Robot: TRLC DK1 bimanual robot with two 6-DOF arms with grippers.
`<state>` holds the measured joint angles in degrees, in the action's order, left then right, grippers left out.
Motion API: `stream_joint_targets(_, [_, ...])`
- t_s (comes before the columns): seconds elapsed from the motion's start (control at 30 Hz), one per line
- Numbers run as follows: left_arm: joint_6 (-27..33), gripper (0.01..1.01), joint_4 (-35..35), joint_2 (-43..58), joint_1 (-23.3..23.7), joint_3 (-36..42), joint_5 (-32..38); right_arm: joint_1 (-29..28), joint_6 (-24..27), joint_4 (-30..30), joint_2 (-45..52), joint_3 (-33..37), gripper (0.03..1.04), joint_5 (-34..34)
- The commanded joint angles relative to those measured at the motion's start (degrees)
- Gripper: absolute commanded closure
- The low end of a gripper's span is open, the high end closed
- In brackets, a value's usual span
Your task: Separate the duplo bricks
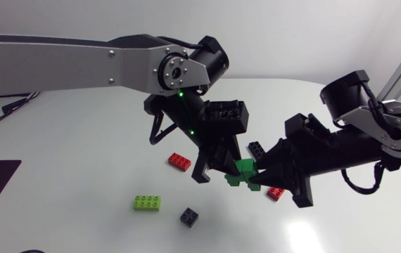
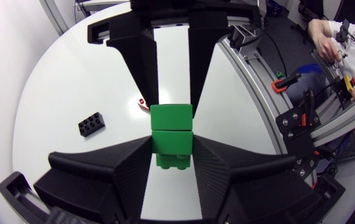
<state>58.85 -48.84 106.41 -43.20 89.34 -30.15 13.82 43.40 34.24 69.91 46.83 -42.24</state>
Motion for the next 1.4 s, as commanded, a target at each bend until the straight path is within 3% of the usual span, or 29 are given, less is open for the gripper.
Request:
stream_joint_targets(0.0, [1.7, 0.78, 0.1, -0.2, 0.0, -3.1, 1.1, -2.5, -0.8, 3.0, 2.1, 4.4, 0.76, -4.9])
stream_joint_targets(0.23, [2.0, 0.78, 0.7, -0.9, 0.6, -4.4, 1.2, -3.5, 0.3, 5.5, 1.5, 5.1, 0.76, -6.8])
stream_joint_targets(0.53, [2.4, 0.78, 0.8, -3.1, 4.3, -4.3, 1.9, -7.3, 0.8, 2.0, -1.3, 2.7, 0.76, -2.8])
stream_joint_targets(0.7, [2.5, 0.78, 0.7, -3.8, 5.0, -5.3, 3.3, -7.2, 0.3, -3.0, 0.5, 0.2, 0.76, 0.8])
stream_joint_targets(0.87, [2.7, 0.78, 0.8, -4.7, 5.1, -6.5, 4.7, -10.6, -1.6, -11.1, 3.3, -2.3, 0.76, 3.2])
stream_joint_targets(1.0, [2.6, 0.78, 0.7, -5.4, 5.1, -7.2, 4.8, -19.6, -1.0, -20.8, 8.0, -6.0, 0.76, 2.2])
stream_joint_targets(1.13, [2.5, 0.78, 0.8, -6.0, 5.3, -7.5, 4.8, -30.0, 2.1, -25.7, 14.2, -7.4, 0.75, -1.7])
stream_joint_targets(1.27, [2.0, 0.779, 0.9, -6.0, 4.9, -7.7, 4.8, -36.4, 0.5, -35.3, 19.2, -10.3, 0.75, -4.9])
stream_joint_targets(1.37, [1.6, 0.779, 1.5, -6.0, 4.3, -8.4, 4.8, -36.8, -3.3, -46.9, 21.7, -14.7, 0.75, -5.0])
